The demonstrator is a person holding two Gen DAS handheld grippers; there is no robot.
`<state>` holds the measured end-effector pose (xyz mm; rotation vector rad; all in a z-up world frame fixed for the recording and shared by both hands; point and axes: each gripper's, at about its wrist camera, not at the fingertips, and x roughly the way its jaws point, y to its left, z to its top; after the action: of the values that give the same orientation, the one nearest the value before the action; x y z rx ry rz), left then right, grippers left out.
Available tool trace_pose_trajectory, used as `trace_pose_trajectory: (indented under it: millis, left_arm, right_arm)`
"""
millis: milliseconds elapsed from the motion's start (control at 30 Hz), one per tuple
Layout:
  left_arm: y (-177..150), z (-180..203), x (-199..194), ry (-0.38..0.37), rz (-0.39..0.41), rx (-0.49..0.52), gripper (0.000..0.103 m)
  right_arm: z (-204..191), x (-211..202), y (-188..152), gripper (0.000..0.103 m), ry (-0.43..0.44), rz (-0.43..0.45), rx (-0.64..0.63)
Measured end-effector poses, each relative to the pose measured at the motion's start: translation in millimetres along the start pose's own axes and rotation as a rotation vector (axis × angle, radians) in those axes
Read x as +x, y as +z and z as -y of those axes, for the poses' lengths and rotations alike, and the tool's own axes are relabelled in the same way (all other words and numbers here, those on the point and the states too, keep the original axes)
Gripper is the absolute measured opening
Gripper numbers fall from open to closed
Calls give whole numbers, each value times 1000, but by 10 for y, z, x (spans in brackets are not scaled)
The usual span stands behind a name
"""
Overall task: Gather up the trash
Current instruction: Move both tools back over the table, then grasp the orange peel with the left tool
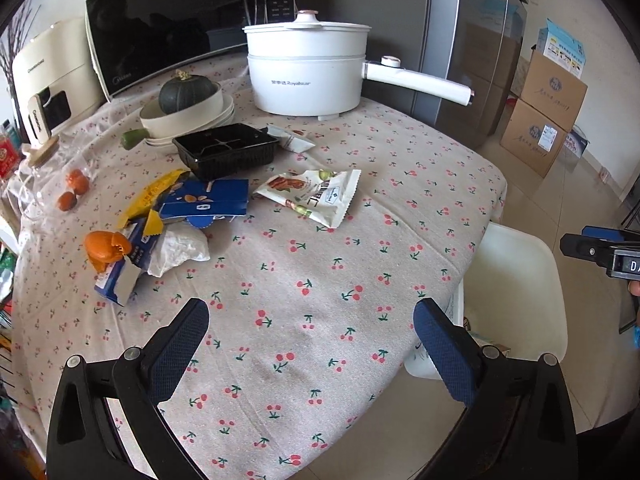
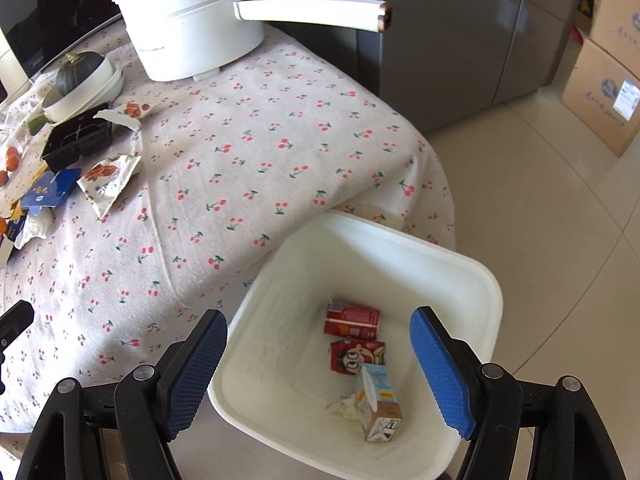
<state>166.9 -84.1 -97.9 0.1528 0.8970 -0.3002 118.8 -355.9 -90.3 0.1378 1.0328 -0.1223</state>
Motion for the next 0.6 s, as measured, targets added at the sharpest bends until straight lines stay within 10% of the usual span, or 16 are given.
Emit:
trace_pose_trajectory:
  millis: [600]
  left_arm:
    - [237,-1282,142,194,30,-184,103]
  right_arm:
    - [-966,474,509,81,81,-26,-55]
